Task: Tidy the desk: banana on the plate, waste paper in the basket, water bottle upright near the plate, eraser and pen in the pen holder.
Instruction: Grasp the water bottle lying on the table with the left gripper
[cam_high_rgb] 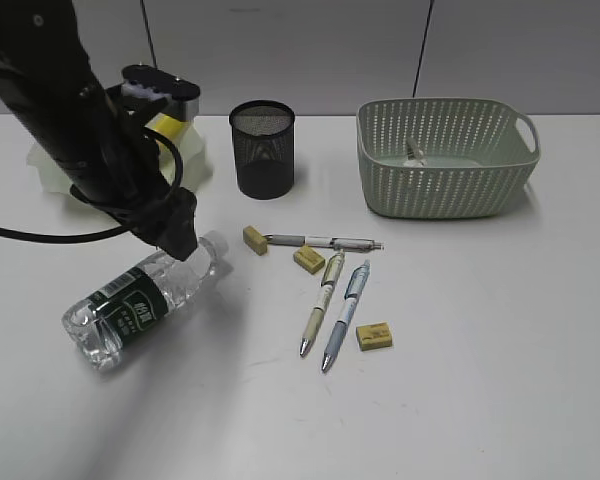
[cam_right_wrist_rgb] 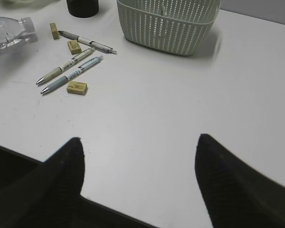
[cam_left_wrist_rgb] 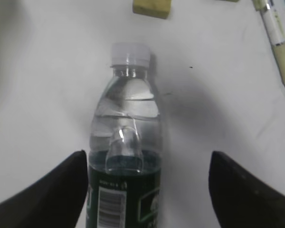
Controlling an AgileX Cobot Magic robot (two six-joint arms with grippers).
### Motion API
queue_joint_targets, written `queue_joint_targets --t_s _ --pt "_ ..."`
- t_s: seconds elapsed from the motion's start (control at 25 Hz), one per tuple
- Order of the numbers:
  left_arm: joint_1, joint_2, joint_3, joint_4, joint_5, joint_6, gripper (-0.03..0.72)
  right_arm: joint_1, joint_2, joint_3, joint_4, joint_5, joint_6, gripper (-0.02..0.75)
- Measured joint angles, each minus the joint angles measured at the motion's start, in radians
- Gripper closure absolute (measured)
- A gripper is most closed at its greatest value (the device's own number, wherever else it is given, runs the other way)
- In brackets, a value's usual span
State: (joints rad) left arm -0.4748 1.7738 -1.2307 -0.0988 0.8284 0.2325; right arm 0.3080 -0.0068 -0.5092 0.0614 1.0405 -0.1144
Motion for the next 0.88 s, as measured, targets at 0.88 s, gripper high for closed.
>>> queue_joint_targets --t_s 0.88 --pt "0.000 0.318 -0.156 0.099 0.065 -0.062 0.101 0.000 0.000 0.000 0.000 0.000 0.000 0.168"
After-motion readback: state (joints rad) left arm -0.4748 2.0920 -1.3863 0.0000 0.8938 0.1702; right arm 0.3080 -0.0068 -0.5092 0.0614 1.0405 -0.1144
